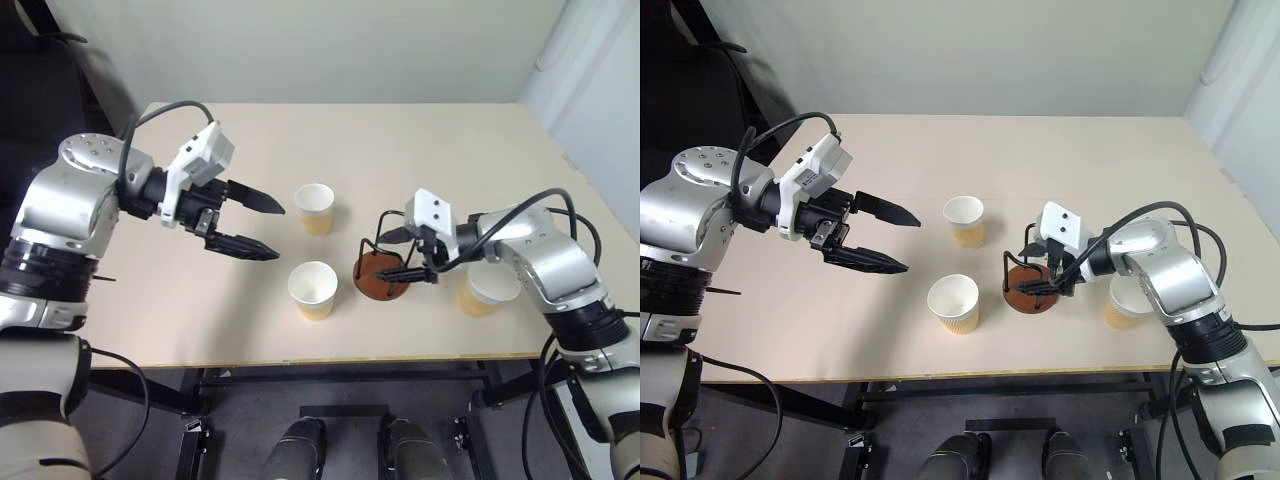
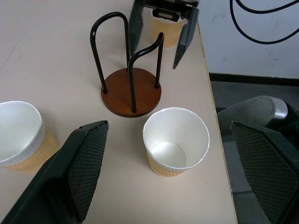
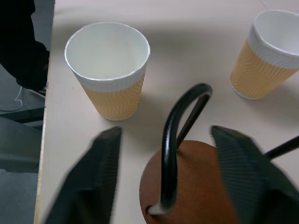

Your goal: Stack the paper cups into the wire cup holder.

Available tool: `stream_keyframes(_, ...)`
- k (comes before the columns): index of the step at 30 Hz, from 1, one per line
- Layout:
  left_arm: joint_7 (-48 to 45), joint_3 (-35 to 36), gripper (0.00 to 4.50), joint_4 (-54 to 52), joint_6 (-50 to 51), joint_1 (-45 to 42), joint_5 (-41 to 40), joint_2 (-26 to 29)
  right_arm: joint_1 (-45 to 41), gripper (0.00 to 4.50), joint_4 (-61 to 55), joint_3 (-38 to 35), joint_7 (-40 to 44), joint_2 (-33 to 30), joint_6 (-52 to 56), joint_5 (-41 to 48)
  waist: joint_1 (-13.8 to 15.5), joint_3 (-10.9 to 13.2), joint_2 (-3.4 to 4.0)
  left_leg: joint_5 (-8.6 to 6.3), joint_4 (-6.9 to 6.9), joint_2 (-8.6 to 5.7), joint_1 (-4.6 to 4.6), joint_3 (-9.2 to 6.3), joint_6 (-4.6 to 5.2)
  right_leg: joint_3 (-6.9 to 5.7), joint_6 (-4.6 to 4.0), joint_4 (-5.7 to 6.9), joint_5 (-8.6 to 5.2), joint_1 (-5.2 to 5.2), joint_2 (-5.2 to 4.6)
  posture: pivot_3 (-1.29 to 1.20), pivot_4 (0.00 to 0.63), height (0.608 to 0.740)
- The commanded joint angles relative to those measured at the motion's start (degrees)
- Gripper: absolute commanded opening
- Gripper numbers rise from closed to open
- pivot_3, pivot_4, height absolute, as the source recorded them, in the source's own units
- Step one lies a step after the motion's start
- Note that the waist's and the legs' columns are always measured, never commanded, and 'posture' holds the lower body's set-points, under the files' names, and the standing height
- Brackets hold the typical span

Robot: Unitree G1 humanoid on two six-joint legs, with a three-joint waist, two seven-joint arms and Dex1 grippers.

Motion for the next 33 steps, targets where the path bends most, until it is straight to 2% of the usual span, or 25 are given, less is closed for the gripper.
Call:
stream_keyframes(1,-1.79,1.82,4.50,-1.60,0.30,-1.01,-0.21,0.40,-0.19,4.47,-0.07,-0.34,-0.01,-1.09,-2.34,-1.73,0.00,0.00,0.00,0.00,0.00,0.00,0.00,0.00,0.00,0.00,0.00,0.00,0.00,0.00,0.00,0.00,0.150,0.740)
stream_keyframes(17,-1.79,2.17,4.50,-1.61,0.57,-0.92,0.32,-0.94,-0.17,4.47,0.41,-0.70,0.27,-1.59,-5.49,-4.58,0.00,0.00,0.00,0.00,0.00,0.01,0.00,-0.01,-0.01,0.00,0.00,0.00,0.00,0.00,0.00,0.00,0.150,0.740)
stream_keyframes(26,-1.79,1.26,4.50,-1.44,-0.58,-0.78,0.66,-0.69,-2.02,4.47,-9.11,-10.52,1.45,-10.41,5.90,2.88,0.10,-0.01,-0.02,-0.15,-0.01,0.00,-0.06,0.00,-0.23,-0.01,0.00,-0.07,0.00,0.01,-0.01,0.00,0.150,0.740)
stream_keyframes(33,-1.79,-1.55,4.50,-0.04,-6.90,-0.74,3.93,-1.34,-1.61,4.47,-16.74,-16.12,-0.62,-12.87,14.99,10.29,0.05,-0.01,-0.02,-0.13,-0.06,0.02,-0.02,0.00,-0.20,0.01,0.06,-0.06,-0.06,0.01,0.02,0.00,0.150,0.740)
